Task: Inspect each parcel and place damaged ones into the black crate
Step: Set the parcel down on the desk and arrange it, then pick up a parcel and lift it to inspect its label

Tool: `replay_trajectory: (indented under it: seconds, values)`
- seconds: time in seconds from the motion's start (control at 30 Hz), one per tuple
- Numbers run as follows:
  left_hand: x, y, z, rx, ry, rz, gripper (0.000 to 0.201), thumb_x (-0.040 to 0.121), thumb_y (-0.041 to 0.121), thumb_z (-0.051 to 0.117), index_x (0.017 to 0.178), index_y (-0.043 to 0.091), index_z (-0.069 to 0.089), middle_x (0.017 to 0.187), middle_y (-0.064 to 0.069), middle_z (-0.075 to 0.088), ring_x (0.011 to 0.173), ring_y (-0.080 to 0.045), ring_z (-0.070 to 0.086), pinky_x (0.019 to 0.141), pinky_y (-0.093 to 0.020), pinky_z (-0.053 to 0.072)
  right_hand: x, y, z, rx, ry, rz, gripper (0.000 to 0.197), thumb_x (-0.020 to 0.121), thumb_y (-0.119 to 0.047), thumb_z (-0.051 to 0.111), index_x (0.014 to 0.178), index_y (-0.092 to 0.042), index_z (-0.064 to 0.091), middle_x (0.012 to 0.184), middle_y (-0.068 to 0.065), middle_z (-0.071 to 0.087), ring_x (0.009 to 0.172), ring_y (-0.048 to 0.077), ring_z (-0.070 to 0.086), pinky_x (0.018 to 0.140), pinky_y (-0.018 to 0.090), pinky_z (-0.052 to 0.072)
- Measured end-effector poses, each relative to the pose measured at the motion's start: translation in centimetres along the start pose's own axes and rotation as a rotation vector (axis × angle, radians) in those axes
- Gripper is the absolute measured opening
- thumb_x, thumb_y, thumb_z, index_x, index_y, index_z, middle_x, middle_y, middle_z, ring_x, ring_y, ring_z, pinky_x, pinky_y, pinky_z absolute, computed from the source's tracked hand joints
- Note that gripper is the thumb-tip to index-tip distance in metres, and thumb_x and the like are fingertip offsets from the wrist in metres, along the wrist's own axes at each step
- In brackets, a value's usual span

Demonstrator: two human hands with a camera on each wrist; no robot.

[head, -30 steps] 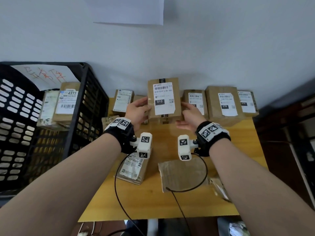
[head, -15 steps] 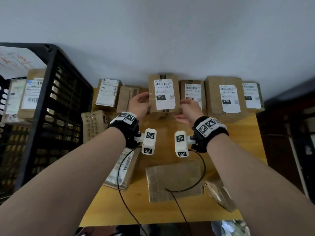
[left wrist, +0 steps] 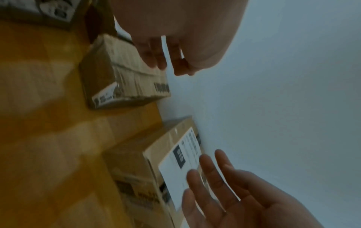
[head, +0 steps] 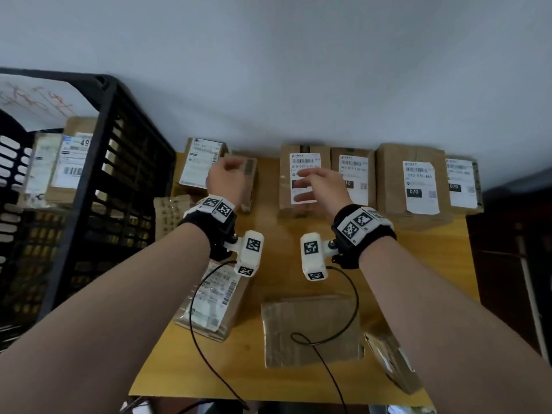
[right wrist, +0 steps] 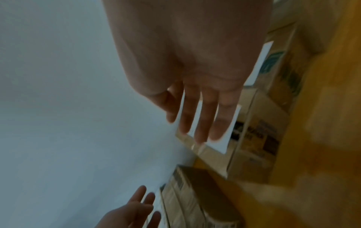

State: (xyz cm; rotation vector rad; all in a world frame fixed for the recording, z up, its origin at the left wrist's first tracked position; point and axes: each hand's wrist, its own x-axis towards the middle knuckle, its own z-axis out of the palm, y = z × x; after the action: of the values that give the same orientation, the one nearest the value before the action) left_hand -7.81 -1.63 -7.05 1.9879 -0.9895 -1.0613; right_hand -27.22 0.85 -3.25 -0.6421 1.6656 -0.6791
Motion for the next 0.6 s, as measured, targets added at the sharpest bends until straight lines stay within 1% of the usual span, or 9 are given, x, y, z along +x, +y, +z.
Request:
replay_trajectory:
  seconds: [0.03,0.1,0.2,0.27,0.37,0.43,0.53,0.57,0.6]
  values:
    - [0.7,-0.5,-0.9,0.030,0.030,-0.021,0.027,0.095,0.009,0.057,0.111,0.028,0.067,0.124,-0.003,0.069,0.114,-0.021,0.063,0.101,-0.037,0.053,0.1,-0.2,0.9,-0.015,-0.058,0.021,0.022,0.104,-0.012,0.050,0.115,-0.017,0.069,0.114,0.007,0.073,0.094,0.030,0.074,0.070,0.037,0.065]
    - [1.8,-1.6,-2.0,0.061,0.002,-0.102,0.036,0.094,0.011,0.059,0.128,0.020,0.062,0.129,-0.002,0.064,0.120,-0.022,0.060,0.105,-0.038,0.052,0.4,-0.4,3.1,-0.072,-0.160,0.069,0.017,0.105,-0.022,0.055,0.118,-0.017,0.066,0.122,0.005,0.070,0.101,0.030,0.072,0.084,0.044,0.063]
    - [2.3,-2.7,-3.2,0.054,-0.077,-0.212,0.054,0.096,0.008,0.061,0.148,0.010,0.048,0.138,-0.008,0.059,0.128,-0.026,0.056,0.110,-0.040,0.048,0.9,-0.2,6.5,-0.144,-0.243,0.125,0.038,0.106,-0.037,0.054,0.139,-0.019,0.054,0.140,0.004,0.060,0.113,0.028,0.066,0.100,0.052,0.056]
    - [2.3,-2.9,-3.6,0.071,-0.116,-0.213,0.058,0.097,0.010,0.061,0.152,0.009,0.044,0.144,-0.011,0.057,0.133,-0.028,0.054,0.114,-0.040,0.045,1.2,-0.4,8.2,-0.194,-0.268,0.135,0.053,0.107,-0.042,0.050,0.151,-0.013,0.045,0.146,0.005,0.053,0.125,0.032,0.059,0.105,0.053,0.051]
    - [2.1,-2.9,-4.0,0.064,-0.187,-0.240,0.062,0.098,0.015,0.064,0.155,0.010,0.042,0.150,-0.011,0.054,0.136,-0.029,0.052,0.114,-0.040,0.044,1.6,-0.1,9.9,-0.219,-0.292,0.149,0.058,0.107,-0.048,0.045,0.150,-0.009,0.048,0.144,0.005,0.054,0.131,0.032,0.055,0.111,0.047,0.047]
    - [1.9,-2.4,-4.3,0.033,-0.225,-0.280,0.059,0.098,0.019,0.065,0.153,0.012,0.045,0.149,-0.013,0.054,0.135,-0.032,0.053,0.109,-0.043,0.047,2.8,0.7,10.8,-0.164,-0.278,0.159,0.066,0.101,-0.055,0.051,0.147,-0.008,0.050,0.147,0.010,0.057,0.130,0.033,0.057,0.111,0.046,0.047]
    - [1.4,-1.2,-5.4,-0.008,-0.267,-0.318,0.042,0.097,0.024,0.064,0.134,0.006,0.061,0.135,-0.017,0.064,0.122,-0.036,0.062,0.101,-0.045,0.054,6.4,2.7,10.9,-0.155,-0.252,0.146,0.093,0.069,-0.076,0.057,0.141,-0.017,0.058,0.134,0.013,0.066,0.111,0.039,0.069,0.096,0.056,0.057]
    - [1.0,-0.6,-5.8,-0.044,-0.269,-0.326,0.040,0.096,0.026,0.065,0.130,0.005,0.063,0.132,-0.017,0.066,0.120,-0.037,0.064,0.103,-0.048,0.054,6.3,2.3,10.6,-0.155,-0.227,0.127,0.093,0.065,-0.076,0.055,0.138,-0.019,0.059,0.130,0.012,0.068,0.105,0.040,0.071,0.090,0.059,0.059]
    - [0.6,0.3,-6.4,-0.083,-0.273,-0.319,0.039,0.096,0.027,0.064,0.128,0.005,0.064,0.129,-0.017,0.068,0.118,-0.037,0.065,0.104,-0.049,0.054,5.4,1.1,10.3,-0.135,-0.204,0.111,0.087,0.068,-0.073,0.054,0.136,-0.019,0.060,0.128,0.011,0.067,0.103,0.041,0.071,0.086,0.061,0.059]
